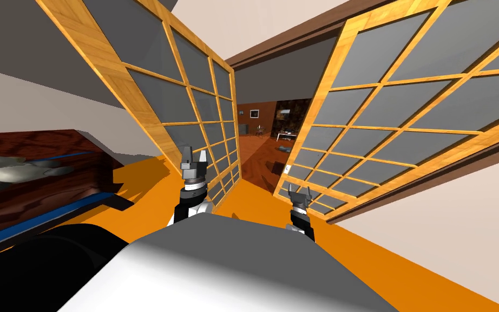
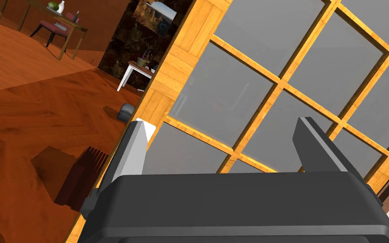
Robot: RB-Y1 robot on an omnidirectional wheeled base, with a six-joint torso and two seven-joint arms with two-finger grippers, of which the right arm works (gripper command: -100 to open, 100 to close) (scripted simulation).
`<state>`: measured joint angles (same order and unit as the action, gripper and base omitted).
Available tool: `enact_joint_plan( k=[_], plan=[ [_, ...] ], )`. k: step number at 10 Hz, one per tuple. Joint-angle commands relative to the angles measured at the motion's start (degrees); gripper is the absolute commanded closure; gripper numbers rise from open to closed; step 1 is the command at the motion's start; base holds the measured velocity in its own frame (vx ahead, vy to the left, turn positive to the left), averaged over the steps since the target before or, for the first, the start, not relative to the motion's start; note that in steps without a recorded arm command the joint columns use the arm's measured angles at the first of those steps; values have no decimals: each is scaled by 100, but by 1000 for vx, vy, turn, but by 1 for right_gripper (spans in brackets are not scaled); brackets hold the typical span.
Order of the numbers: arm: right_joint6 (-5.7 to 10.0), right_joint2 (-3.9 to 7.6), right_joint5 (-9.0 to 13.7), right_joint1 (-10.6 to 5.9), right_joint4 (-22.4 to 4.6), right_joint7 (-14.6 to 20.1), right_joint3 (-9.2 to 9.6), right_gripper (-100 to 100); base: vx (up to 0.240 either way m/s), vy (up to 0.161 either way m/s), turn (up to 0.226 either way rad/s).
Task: Pull the door open
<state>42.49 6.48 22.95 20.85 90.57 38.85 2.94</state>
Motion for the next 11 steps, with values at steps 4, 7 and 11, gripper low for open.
enact_joint_plan(
  k=[4, 7, 11],
  plan=[
    [148, 46, 327, -113, -595, 565, 18, -100, 90, -32, 66],
    [230, 65, 531, -197, -971, 904, 28, -100, 102, -29, 62],
    [336, 87, 793, -305, -1453, 1338, 41, -100, 86, -33, 60]
  ],
)
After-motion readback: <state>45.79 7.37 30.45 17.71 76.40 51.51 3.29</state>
